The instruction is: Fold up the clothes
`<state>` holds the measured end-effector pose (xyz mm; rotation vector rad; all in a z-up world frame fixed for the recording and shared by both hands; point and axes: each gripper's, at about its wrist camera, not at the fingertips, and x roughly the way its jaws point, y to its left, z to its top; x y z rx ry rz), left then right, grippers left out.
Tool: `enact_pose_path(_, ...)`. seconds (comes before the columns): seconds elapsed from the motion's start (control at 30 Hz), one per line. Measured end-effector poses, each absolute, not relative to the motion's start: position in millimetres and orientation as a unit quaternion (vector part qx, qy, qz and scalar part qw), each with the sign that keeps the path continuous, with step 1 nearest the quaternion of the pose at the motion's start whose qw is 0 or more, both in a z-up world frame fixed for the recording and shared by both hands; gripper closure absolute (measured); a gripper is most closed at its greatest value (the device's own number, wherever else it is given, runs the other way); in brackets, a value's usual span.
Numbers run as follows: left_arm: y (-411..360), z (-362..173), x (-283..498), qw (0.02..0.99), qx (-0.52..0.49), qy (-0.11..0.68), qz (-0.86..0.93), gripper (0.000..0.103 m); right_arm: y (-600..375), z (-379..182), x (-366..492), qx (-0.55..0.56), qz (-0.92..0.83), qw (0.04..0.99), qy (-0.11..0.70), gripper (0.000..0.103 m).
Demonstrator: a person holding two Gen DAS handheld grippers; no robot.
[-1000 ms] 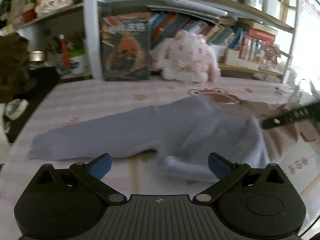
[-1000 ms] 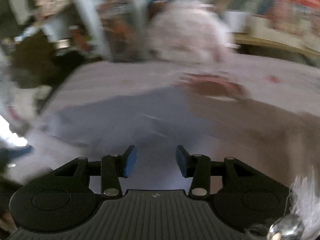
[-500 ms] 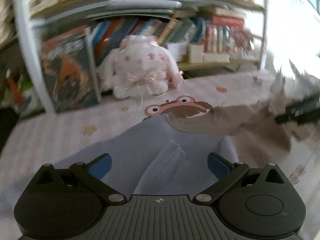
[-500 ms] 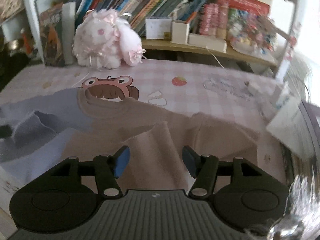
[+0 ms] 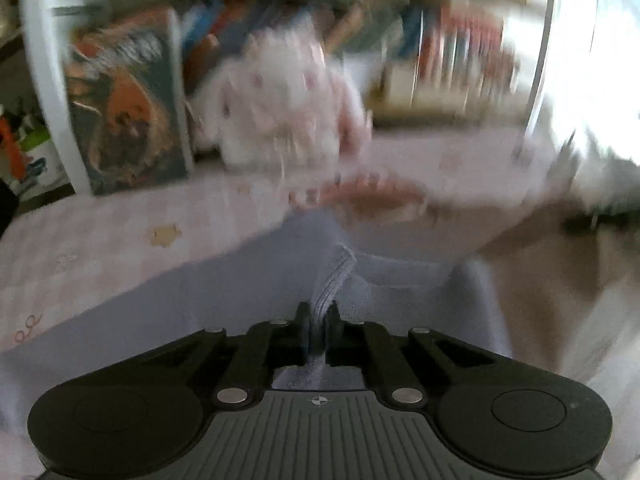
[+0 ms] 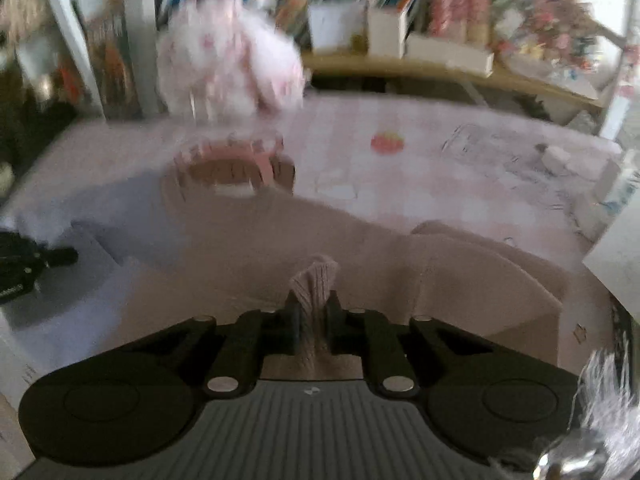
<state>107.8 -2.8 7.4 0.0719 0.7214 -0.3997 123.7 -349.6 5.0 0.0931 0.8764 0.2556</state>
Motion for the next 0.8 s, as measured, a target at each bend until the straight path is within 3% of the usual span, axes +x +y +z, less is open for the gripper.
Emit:
enact_pose_path(0.2,60,58,24,0.910,-0.008,0.286,-0.299,0.098,-382,53,27,0.100,0.134,0.913,0.373,0.093)
enact_pose_path(0.47,71,9,-68,0.832,0.089,0.391,-0.383,0.087,-375,13,-83,0.019,0.076,0.867,0.492,0.089)
enact_pose_path(0.53,75,1,-75,0.827,0.117,0.402,-0.375,0.077,-375,8,-96,0.021,0.051,0.861,0.506,0.073)
enact_pose_path(0.63,90,2,-74,0.833,0.110,0.410,-0.355,0.054,-382,14,-108,0.059,0.023,0.869,0.492,0.073)
enact_pose_path(0.73,109,12,-62,0.845,0.058,0.408,-0.340,0.045,-381,20,-101,0.074,0.011,0.880,0.470,0.062)
enact_pose_path(0.8,116,21,-47,0.858,0.013,0.392,-0.331,0.040,-376,17,-88,0.073,0.007,0.882,0.465,0.061)
